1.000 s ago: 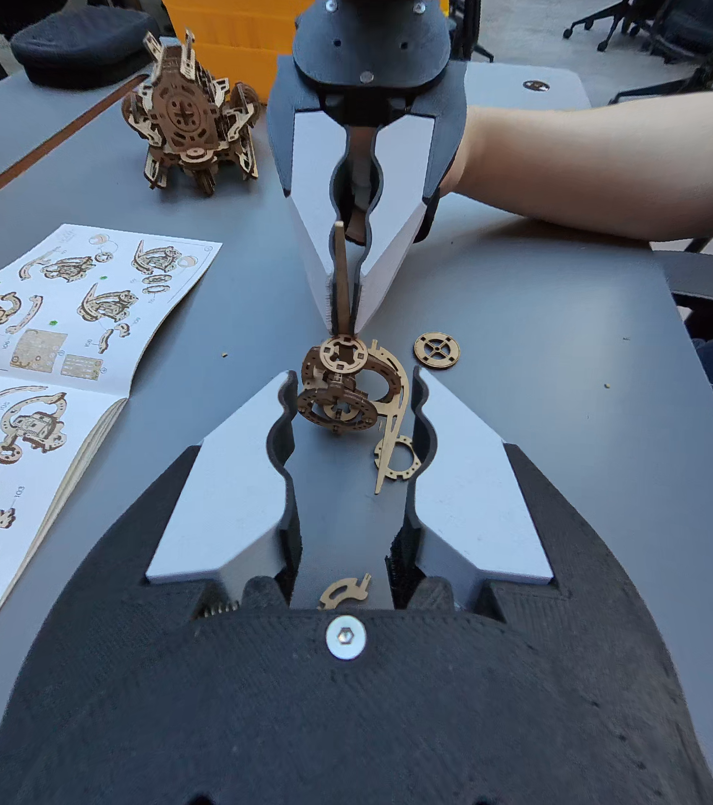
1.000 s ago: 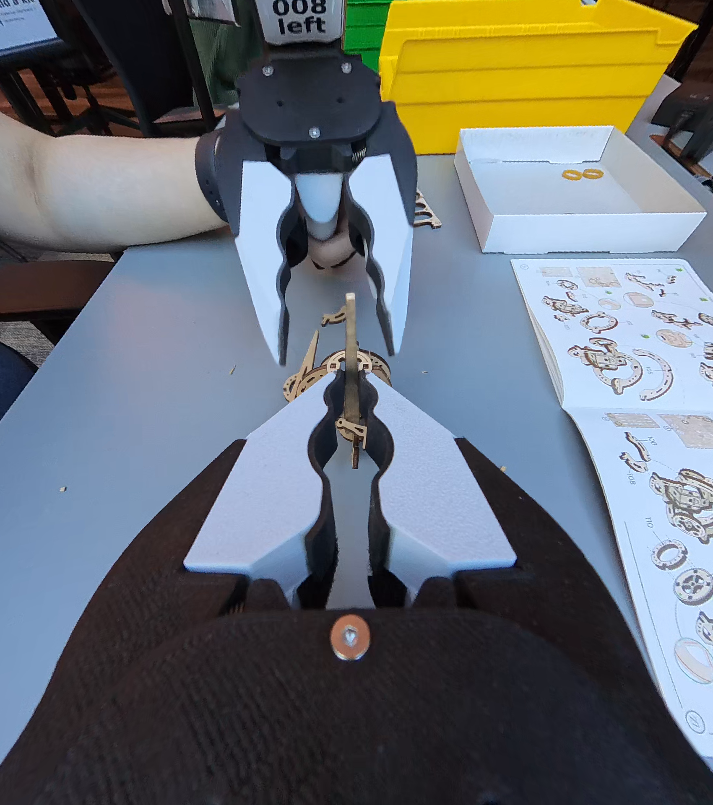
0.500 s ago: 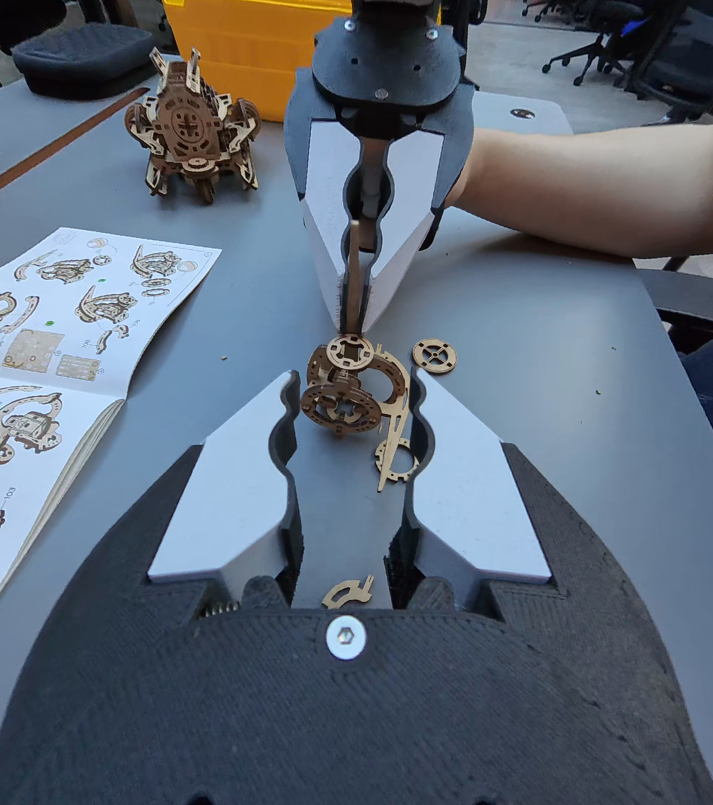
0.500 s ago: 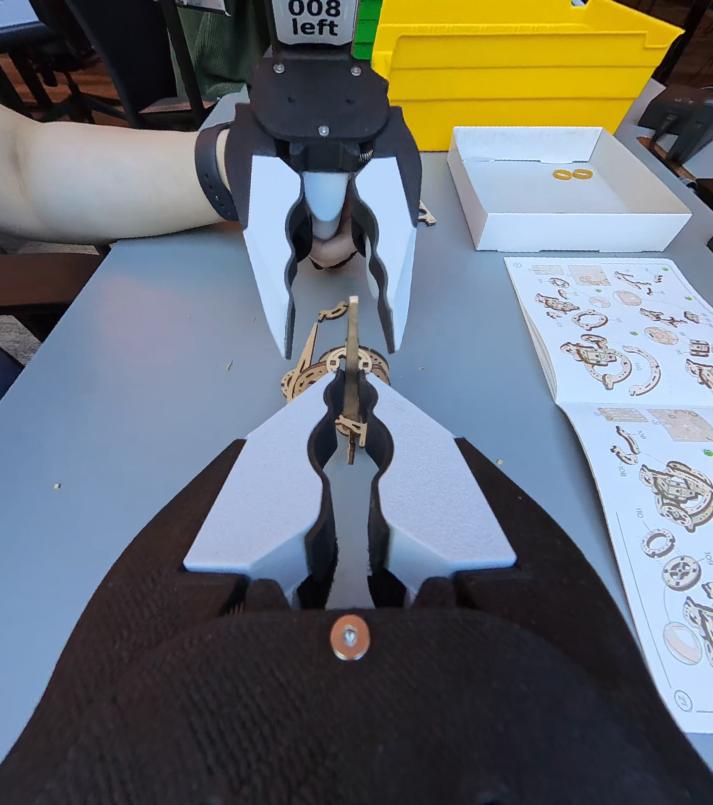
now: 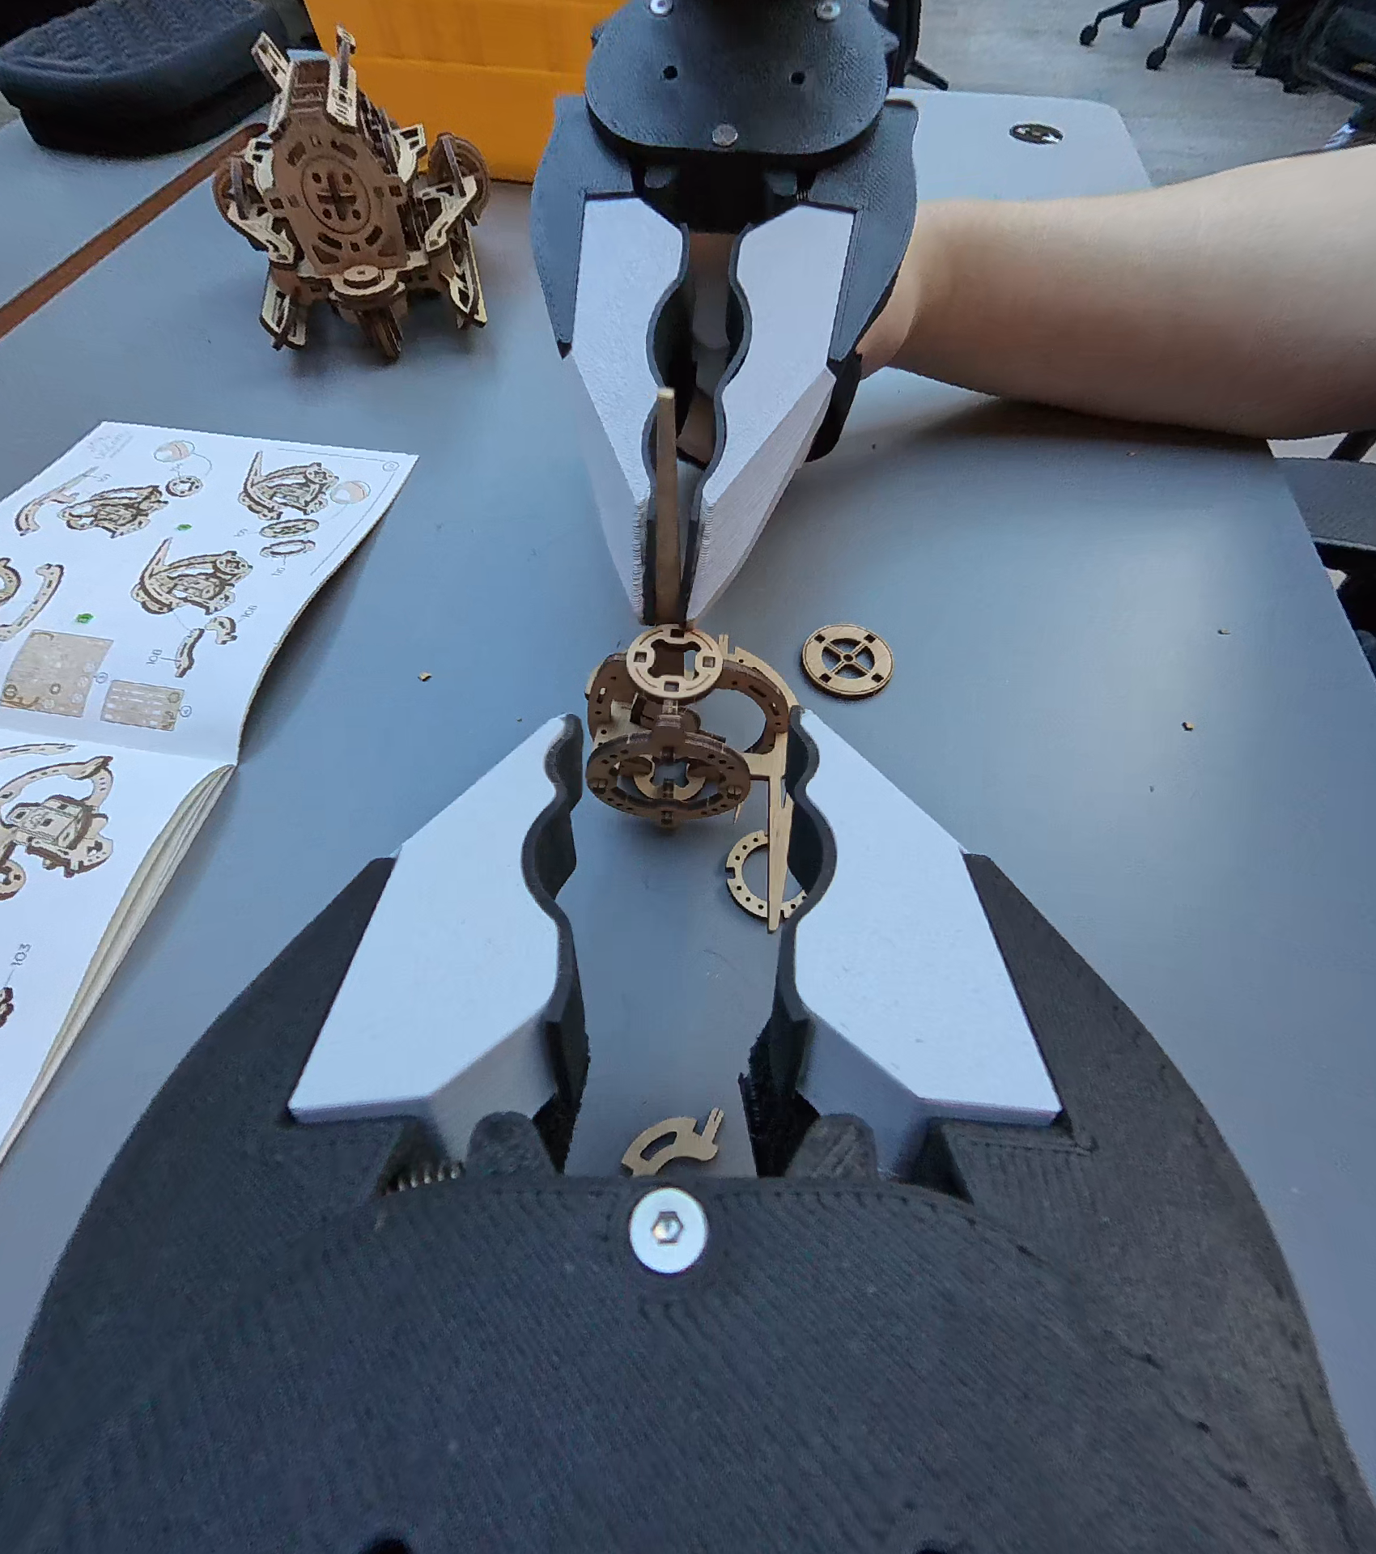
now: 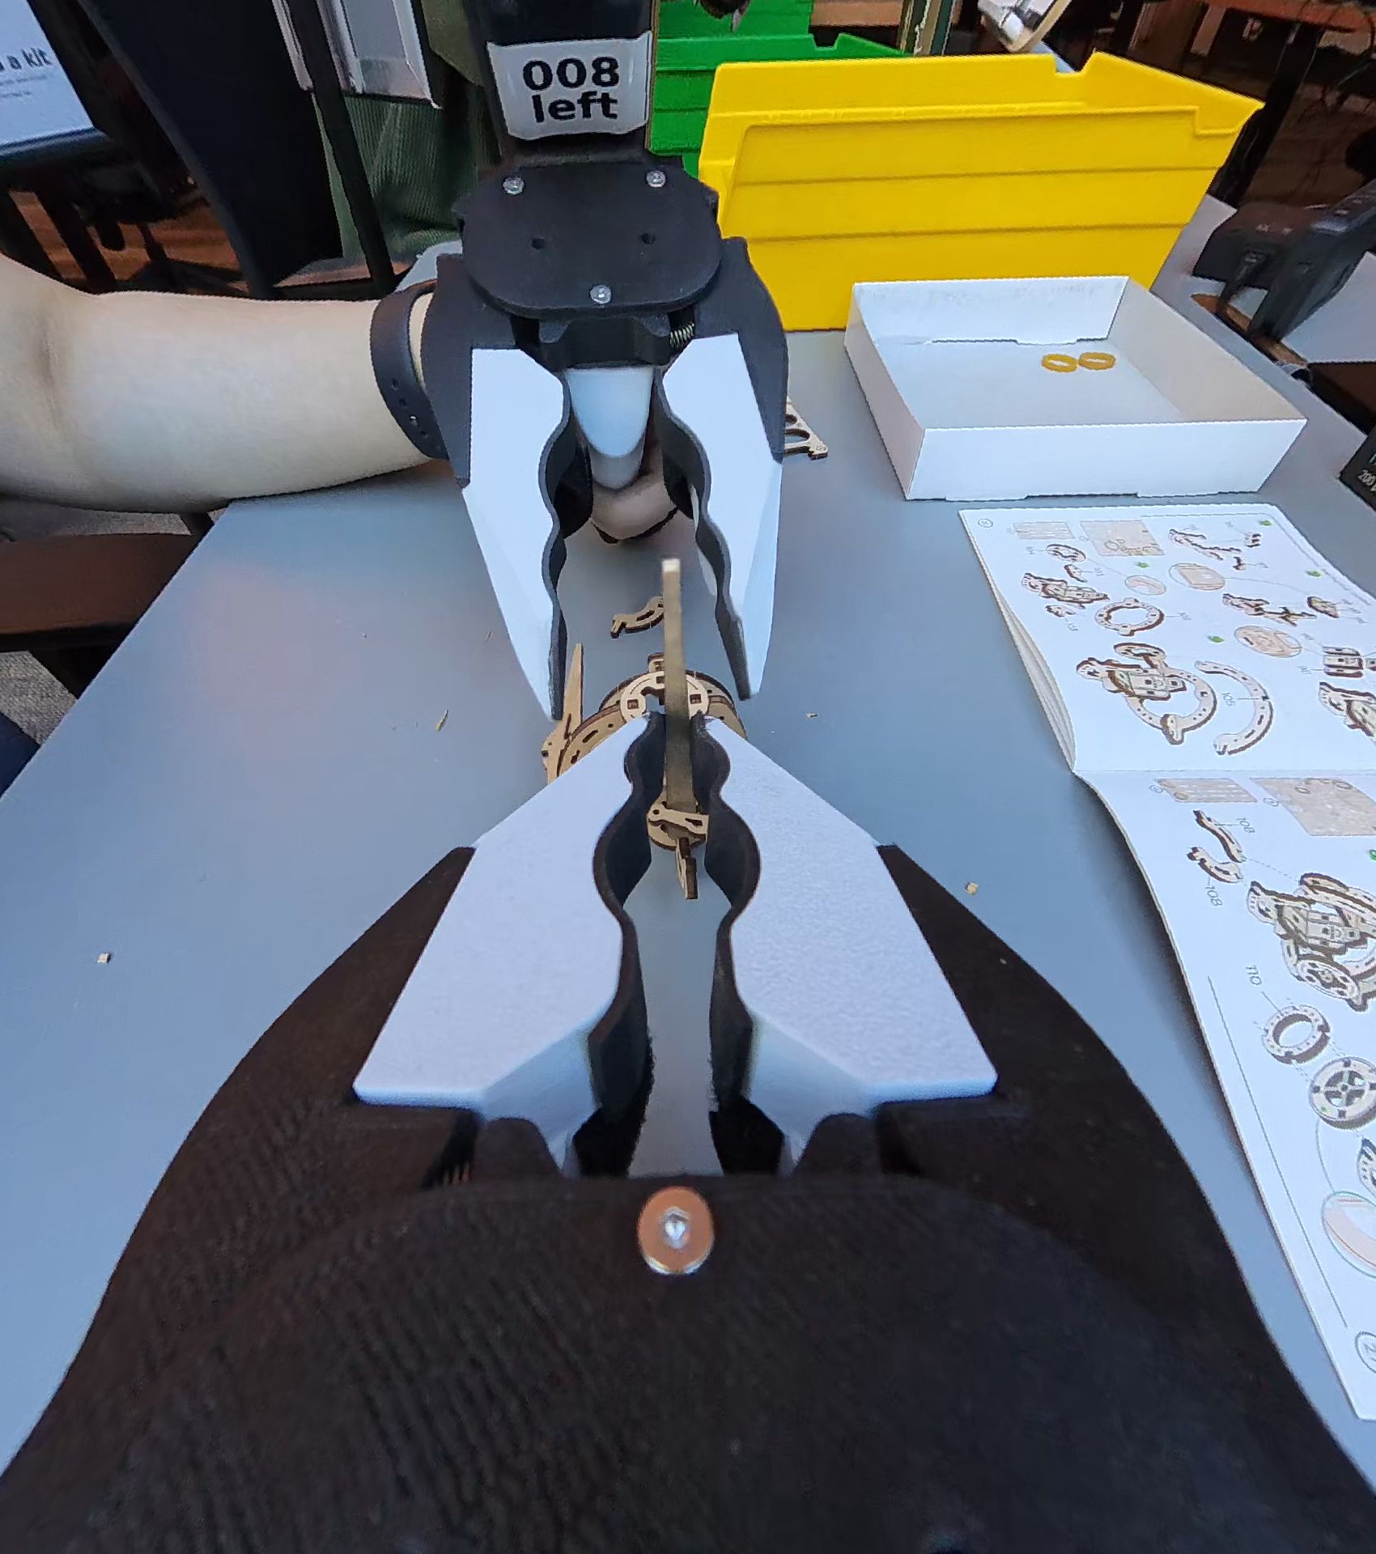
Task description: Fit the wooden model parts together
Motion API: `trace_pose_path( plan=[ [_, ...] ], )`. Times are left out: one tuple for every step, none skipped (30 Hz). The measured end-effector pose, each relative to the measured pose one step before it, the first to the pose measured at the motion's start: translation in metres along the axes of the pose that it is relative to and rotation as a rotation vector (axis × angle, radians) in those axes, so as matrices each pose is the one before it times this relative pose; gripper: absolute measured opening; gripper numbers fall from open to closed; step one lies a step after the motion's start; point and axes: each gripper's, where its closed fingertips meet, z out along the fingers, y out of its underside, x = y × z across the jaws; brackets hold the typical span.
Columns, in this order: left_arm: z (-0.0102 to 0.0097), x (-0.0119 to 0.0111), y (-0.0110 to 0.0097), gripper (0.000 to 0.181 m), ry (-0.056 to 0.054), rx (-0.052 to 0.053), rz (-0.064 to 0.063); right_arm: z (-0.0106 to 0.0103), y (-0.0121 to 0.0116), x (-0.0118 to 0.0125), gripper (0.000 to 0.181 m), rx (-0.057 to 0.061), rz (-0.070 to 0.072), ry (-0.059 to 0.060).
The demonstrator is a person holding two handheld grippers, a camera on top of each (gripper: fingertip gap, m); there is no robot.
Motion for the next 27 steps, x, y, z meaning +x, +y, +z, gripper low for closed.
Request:
trace_pose_path(
  plan=[
    [-0.00154,-0.00035,-0.00192,0.048,-0.0023,0.0095,-0.0005,-0.00059,0.00028,0.00022,0.004,0.0031,-0.0057,0.0015],
    [-0.00211,0.00028,-0.00339,0.048,0.0025,0.0183,-0.0038,-0.00029,0.00013,0.00003,0.004,0.0034,-0.0022,0.0012],
    [-0.00229,0.00074,-0.00501,0.047,0.0058,0.0261,-0.0073,0.00006,0.00007,-0.00053,0.004,0.0038,0.0036,-0.0027],
    [-0.00221,0.00096,-0.00658,0.048,0.0065,0.0340,-0.0094,-0.00003,0.00009,-0.00004,0.004,0.0039,0.0033,-0.0001],
    [-0.00170,0.00100,-0.00756,0.047,0.0055,0.0387,-0.0094,-0.00009,0.00003,0.00013,0.004,0.0036,0.0018,0.0003],
    [-0.00065,0.00135,-0.00752,0.046,0.0057,0.0369,-0.0069,-0.00015,-0.00001,0.00026,0.004,0.0032,0.0040,0.0002],
    [0.00050,0.00182,-0.00641,0.046,0.0053,0.0297,-0.0027,-0.00010,0.00005,0.00024,0.004,0.0025,0.0042,0.0002],
    [0.00118,0.00087,-0.00547,0.045,-0.0043,0.0232,0.0039,0.00002,-0.00005,0.00043,0.004,0.0003,0.0016,0.0011],
    [0.00148,-0.00226,-0.00536,0.043,-0.0255,0.0224,0.0109,0.00022,-0.00013,-0.00005,0.004,-0.0004,-0.0010,0.0006],
    [0.00153,-0.00329,-0.00549,0.041,-0.0310,0.0263,0.0120,0.00026,-0.00004,-0.00015,0.004,-0.0003,-0.0035,0.0007],
    [0.00200,-0.00102,-0.00475,0.039,-0.0130,0.0245,0.0062,0.00021,-0.00011,-0.00012,0.004,-0.0005,-0.0020,0.0010],
    [0.00257,-0.00026,-0.00190,0.035,-0.0032,0.0090,-0.0011,0.00029,-0.00012,-0.00014,0.004,-0.0007,0.0000,0.0005],
    [0.00301,-0.00169,0.00186,0.031,-0.0087,-0.0127,-0.0048,0.00034,-0.00022,-0.00024,0.004,-0.0009,-0.0009,0.0007],
    [0.00308,-0.00134,0.00364,0.031,-0.0043,-0.0201,-0.0035,0.00035,-0.00009,-0.00032,0.004,-0.0012,-0.0043,0.0014],
    [0.00289,0.00002,0.00306,0.031,0.0047,-0.0134,-0.0015,0.00020,-0.00010,-0.00026,0.004,-0.0015,-0.0039,0.0020],
    [0.00250,0.00006,0.00200,0.029,0.0037,-0.0055,-0.0015,0.00008,-0.00002,0.00014,0.004,-0.0028,0.0003,0.0019],
    [0.00191,0.00030,0.00070,0.025,0.0027,0.0018,-0.0001,0.00003,-0.00008,0.00000,0.004,-0.0030,-0.0004,0.0013],
    [0.00096,0.00075,-0.00016,0.017,0.0047,0.0054,0.0030,-0.00005,0.00006,0.00002,0.004,-0.0022,-0.0055,0.0024],
    [0.00055,0.00148,-0.00035,0.002,0.0097,0.0059,0.0027,-0.00016,-0.00019,0.00005,0.004,-0.0007,-0.0064,0.0028],
    [0.00064,0.00129,-0.00006,0.002,0.0079,0.0026,-0.0017,-0.00047,0.00011,-0.00020,0.004,-0.0015,-0.0026,0.0015],
    [0.00036,0.00114,0.00010,0.002,0.0067,0.0011,0.0020,-0.00084,0.00022,-0.00083,0.004,-0.0032,-0.0008,-0.0015],
    [0.00017,0.00127,0.00023,0.002,0.0038,-0.0004,0.0087,-0.00232,0.00019,-0.00127,0.005,-0.0084,0.0075,-0.0079],
    [-0.00016,-0.00016,0.00024,0.002,-0.0065,-0.0002,0.0121,-0.00432,-0.00101,-0.00244,0.010,-0.0018,0.0155,-0.0173],
    [-0.00061,-0.00130,0.00007,0.002,-0.0116,0.0010,0.0096,-0.00655,-0.00492,-0.00147,0.010,0.0253,0.0138,-0.0106],
    [-0.00062,-0.00100,0.00005,0.002,-0.0062,0.0022,0.0028,-0.00775,-0.00996,-0.00073,0.009,0.0550,0.0064,-0.0030],
    [-0.00056,-0.00042,-0.00007,0.002,0.0009,0.0033,-0.0047,-0.00691,-0.01281,0.00177,0.009,0.0662,0.0033,0.0144],
    [-0.00030,-0.00064,0.00006,0.002,0.0014,0.0034,-0.0085,-0.00424,-0.01172,0.00259,0.010,0.0562,0.0008,0.0208]
  ],
)
